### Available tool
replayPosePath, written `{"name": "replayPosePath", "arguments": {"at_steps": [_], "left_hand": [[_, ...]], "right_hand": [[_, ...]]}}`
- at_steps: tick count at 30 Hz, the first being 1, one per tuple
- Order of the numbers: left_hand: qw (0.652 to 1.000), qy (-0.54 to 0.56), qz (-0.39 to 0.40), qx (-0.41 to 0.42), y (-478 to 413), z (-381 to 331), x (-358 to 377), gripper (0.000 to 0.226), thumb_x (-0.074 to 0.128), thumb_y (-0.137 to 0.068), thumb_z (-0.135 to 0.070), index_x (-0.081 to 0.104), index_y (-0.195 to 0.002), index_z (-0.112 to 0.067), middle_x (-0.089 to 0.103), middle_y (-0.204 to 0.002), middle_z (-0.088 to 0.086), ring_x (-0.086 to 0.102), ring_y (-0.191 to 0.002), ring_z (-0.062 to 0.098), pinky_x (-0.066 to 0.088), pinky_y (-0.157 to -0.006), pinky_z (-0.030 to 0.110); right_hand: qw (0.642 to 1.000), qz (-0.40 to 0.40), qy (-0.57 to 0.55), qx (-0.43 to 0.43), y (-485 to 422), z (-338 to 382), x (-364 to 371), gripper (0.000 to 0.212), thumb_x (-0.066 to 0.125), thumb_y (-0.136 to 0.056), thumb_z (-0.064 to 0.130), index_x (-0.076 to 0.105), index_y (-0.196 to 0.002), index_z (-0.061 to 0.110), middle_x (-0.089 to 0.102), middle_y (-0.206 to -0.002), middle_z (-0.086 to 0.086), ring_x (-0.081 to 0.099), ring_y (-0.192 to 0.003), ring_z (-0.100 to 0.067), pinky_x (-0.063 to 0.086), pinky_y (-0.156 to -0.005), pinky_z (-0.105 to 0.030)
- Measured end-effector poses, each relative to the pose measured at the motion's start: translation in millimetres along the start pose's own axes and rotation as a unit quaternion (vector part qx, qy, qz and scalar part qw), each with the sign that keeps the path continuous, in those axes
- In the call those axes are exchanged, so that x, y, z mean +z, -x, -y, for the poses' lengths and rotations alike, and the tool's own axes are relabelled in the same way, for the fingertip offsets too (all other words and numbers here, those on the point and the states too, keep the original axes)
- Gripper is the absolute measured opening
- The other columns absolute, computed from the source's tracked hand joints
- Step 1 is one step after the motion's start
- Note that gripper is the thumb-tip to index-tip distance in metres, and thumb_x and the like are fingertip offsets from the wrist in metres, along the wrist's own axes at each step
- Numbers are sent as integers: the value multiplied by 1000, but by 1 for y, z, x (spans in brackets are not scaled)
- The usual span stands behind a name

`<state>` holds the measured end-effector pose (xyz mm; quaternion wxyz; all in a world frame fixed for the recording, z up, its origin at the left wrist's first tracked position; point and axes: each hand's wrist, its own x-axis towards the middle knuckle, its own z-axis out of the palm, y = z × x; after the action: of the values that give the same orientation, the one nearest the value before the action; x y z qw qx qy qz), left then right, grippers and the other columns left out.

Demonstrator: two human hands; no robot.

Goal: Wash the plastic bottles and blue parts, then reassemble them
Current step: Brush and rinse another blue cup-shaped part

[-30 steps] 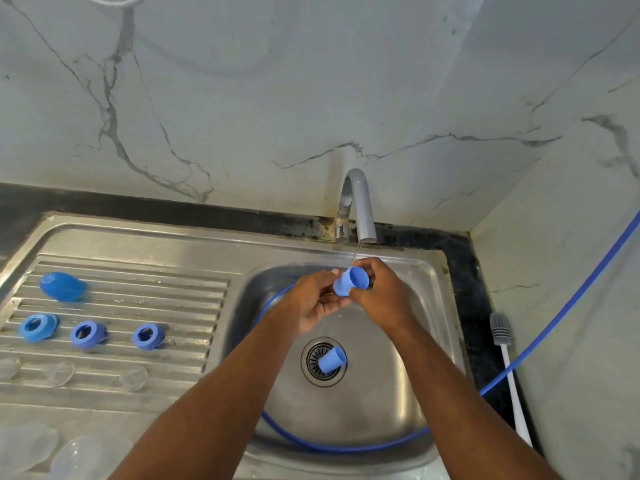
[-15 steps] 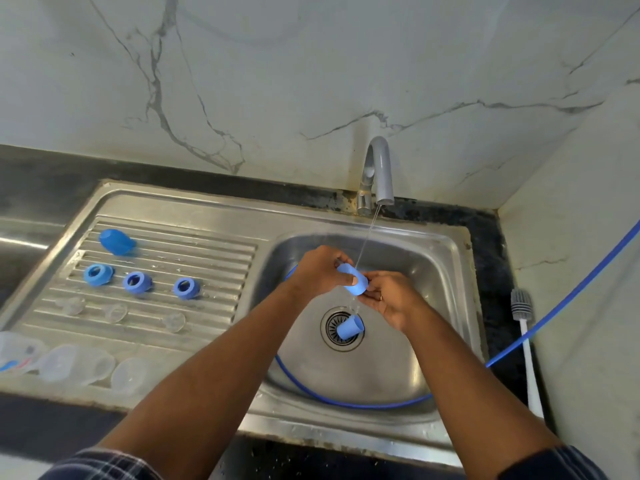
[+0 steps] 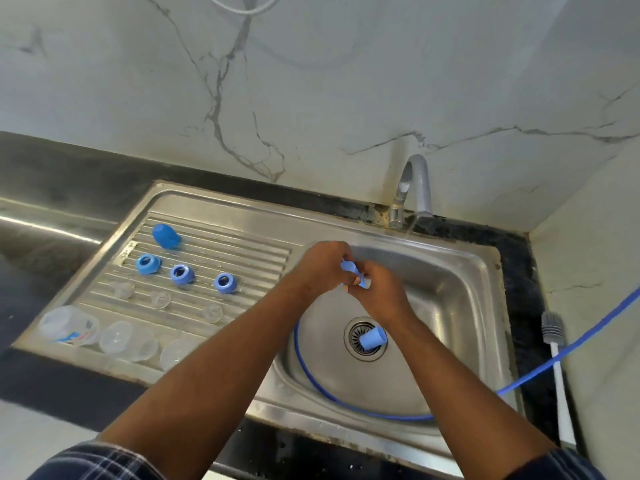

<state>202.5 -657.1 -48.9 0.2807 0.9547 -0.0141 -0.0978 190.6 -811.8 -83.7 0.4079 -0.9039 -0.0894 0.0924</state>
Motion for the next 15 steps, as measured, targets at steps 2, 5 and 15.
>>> {"name": "replayPosePath", "arguments": {"at_steps": [2, 5, 15], "left_hand": [[1000, 18, -5, -10, 5, 21, -16, 38, 84, -78, -39, 68, -102, -15, 63, -90, -2, 59, -89, 19, 43, -73, 29], [999, 43, -1, -21, 11, 57, -45, 38, 78, -84, -45, 70, -104, -14, 61, -90, -4, 56, -85, 15, 39, -68, 24], [991, 37, -25, -124, 18, 215, -154, 26, 54, -97, -4, 68, -118, -7, 69, -118, 11, 66, -106, 31, 49, -80, 32]], "right_hand": [[999, -22, 22, -26, -6, 17, 16, 22, 78, -84, 24, 74, -106, 23, 62, -99, 5, 59, -88, -12, 40, -70, -20], [999, -11, 26, -45, -21, 47, 46, 22, 77, -83, 26, 72, -104, 22, 61, -96, 8, 57, -86, -9, 34, -64, -8], [994, 61, 73, -54, -93, 159, 174, 23, 68, -83, 15, 64, -106, 17, 68, -104, -1, 62, -91, -23, 45, -73, -31]]}}
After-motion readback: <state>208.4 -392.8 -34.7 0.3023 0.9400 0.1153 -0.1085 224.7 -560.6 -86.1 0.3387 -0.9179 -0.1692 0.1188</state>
